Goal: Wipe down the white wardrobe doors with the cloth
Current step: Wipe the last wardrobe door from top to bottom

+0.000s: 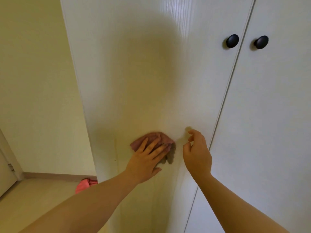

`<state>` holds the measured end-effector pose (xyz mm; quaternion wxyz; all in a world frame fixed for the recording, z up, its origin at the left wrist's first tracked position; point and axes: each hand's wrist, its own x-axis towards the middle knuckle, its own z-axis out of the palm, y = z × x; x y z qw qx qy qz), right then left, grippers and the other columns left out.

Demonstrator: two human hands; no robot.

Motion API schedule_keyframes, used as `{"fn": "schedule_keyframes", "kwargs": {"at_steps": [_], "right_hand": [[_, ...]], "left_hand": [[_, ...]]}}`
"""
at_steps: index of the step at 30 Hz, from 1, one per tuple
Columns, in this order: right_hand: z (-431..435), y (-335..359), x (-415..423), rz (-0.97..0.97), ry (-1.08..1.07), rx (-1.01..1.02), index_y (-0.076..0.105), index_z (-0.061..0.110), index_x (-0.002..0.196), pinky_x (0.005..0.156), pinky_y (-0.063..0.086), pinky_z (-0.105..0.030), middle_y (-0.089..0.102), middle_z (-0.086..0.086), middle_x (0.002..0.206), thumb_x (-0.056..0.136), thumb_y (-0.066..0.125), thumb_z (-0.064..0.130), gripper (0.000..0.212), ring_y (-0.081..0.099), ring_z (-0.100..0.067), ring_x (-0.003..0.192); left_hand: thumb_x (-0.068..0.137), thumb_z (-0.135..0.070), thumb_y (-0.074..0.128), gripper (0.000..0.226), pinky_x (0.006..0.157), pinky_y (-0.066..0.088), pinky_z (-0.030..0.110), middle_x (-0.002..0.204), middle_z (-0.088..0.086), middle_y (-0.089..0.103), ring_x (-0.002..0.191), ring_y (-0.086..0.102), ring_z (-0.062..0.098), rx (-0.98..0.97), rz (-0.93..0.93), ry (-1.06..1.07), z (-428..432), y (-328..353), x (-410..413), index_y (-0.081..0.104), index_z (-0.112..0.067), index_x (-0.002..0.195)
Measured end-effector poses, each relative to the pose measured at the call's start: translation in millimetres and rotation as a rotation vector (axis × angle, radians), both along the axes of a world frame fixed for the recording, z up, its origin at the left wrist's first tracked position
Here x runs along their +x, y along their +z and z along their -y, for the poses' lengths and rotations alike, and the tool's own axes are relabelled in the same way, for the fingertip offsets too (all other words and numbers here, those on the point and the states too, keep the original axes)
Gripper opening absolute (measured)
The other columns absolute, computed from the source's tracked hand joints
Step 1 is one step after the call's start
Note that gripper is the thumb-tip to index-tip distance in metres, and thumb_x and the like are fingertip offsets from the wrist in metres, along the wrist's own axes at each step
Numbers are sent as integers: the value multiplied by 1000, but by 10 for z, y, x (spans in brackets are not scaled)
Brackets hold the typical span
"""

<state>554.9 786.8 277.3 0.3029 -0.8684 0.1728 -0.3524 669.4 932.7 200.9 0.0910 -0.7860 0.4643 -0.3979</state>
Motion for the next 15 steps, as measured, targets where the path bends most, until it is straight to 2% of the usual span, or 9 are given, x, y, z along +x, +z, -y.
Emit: {"fn": "schedule_keyframes", "kwargs": {"at_steps": [2,4,6,8,11,12,15], "right_hand": [[91,-23,-58,-9,-25,1,44,15,129,58,36,-20,53,2,110,93,42,8,37,51,-12,74],[167,-9,-81,-9,-43,16,44,14,129,62,37,-22,53,1,110,92,43,7,37,51,-13,76],[221,13,-89,4,-43,18,45,14,127,63,36,-22,51,3,108,92,43,7,36,50,-12,77],[236,9,-109,3,-36,10,48,13,120,59,35,-21,50,4,102,92,43,8,28,49,-12,75],[259,-54,-177,-20,-24,32,48,14,91,54,36,-22,51,-1,84,91,45,8,7,49,-17,67],[260,-79,-190,-16,-6,83,46,16,85,54,37,-23,51,0,78,90,46,8,9,49,-18,66],[142,-72,-165,6,167,416,50,17,77,59,44,-28,54,0,70,90,48,10,15,50,-16,65]], "left_hand": [[80,-50,46,69,116,4,47,141,1,50,134,30,28,-41,33,-20,82,109,-16,33,-20,141],[85,-45,42,61,114,10,47,142,3,49,133,31,29,-180,10,-24,274,389,-49,36,-19,140],[87,-44,41,60,114,9,50,145,4,43,133,30,32,-293,-19,2,444,561,-86,35,-18,140],[85,-42,45,63,116,4,50,148,2,39,134,28,33,-241,-5,-15,493,440,-103,34,-18,142],[75,-35,58,75,115,7,49,146,0,42,136,28,30,-7,13,-24,462,81,-150,31,-19,143],[74,-32,58,75,114,9,49,145,0,45,135,29,29,-8,-10,-19,485,42,-185,33,-19,143],[81,-32,46,57,113,18,48,138,3,52,133,34,28,-123,-70,-79,580,56,-255,40,-17,136]]}}
